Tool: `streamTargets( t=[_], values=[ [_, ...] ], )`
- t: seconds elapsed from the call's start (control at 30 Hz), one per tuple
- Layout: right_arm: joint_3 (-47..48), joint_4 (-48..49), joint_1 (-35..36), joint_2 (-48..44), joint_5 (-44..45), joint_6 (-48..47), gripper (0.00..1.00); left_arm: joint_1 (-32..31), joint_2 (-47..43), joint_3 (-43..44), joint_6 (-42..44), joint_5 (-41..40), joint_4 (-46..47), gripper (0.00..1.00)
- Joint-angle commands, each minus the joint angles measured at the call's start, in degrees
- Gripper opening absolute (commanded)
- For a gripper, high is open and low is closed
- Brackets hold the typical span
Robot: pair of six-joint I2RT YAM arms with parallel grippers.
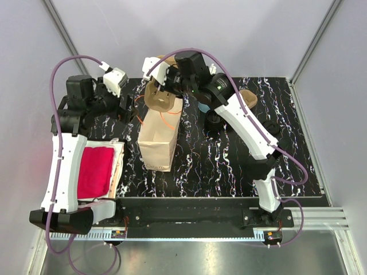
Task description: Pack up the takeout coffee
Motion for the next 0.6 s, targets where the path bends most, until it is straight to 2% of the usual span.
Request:
streamTargets(
  t=[0.0, 0.43, 0.57],
  values=[
    [4.0, 6.5, 0.9, -3.4, 2.7, 1.0, 0.33, 0.5, -0.7, -1.3, -0.1, -0.4, 4.6, 0.99],
    [2.4, 9.0, 4.2, -5.6, 4.9, 1.5, 0.33, 1.0, 1.4, -1.6, -1.5, -0.3, 7.7, 0.99],
    [-1.7, 11.0, 4.2, -6.0, 5.0, 1.7, 0.33, 1.3, 1.6, -2.3, -2.0, -0.6, 8.7, 0.99]
  ],
)
